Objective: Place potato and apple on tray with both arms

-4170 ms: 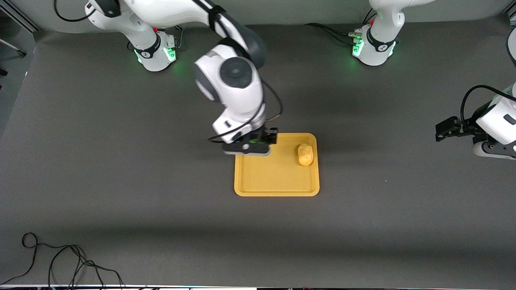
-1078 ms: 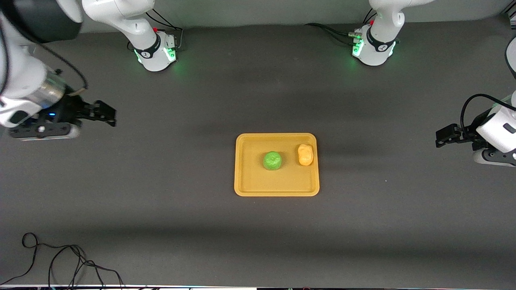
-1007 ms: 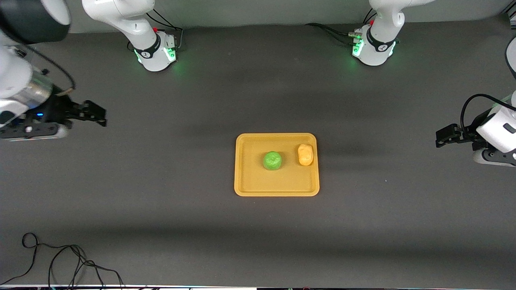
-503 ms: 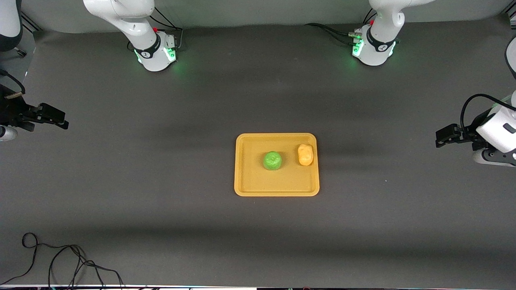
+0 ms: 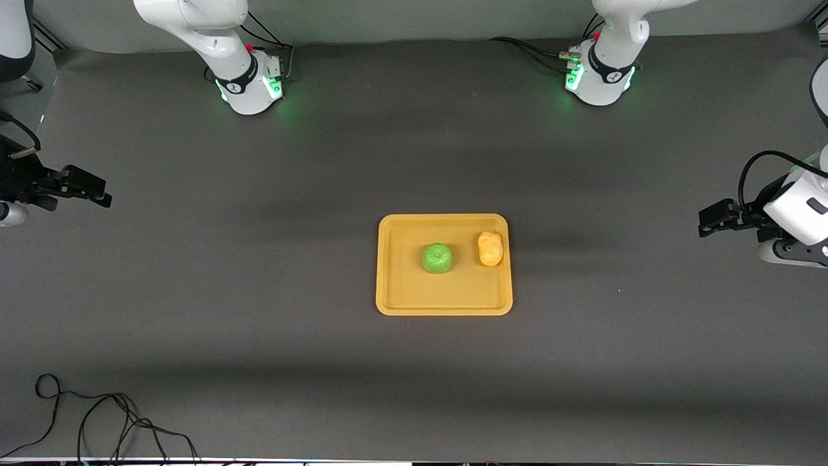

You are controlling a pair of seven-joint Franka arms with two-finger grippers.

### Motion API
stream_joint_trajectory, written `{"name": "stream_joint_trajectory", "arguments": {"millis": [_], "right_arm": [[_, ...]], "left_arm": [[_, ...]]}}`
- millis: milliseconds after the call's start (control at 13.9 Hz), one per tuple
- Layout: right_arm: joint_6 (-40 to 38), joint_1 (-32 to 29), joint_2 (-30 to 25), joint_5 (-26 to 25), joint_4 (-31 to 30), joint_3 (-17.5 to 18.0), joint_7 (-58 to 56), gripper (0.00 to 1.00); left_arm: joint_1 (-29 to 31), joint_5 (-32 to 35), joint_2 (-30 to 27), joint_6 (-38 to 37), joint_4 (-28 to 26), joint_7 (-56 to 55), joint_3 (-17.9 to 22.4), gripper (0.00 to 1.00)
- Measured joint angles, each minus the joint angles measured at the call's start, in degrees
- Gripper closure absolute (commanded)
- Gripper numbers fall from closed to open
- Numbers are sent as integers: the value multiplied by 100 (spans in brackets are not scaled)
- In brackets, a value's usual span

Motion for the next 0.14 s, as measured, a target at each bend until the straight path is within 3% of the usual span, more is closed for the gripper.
{"name": "stream_joint_trajectory", "arguments": {"millis": [144], "right_arm": [[-20, 0, 0, 22, -1, 0, 0, 0]], "left_arm": [[0, 0, 0, 3, 0, 0, 0, 0]]}}
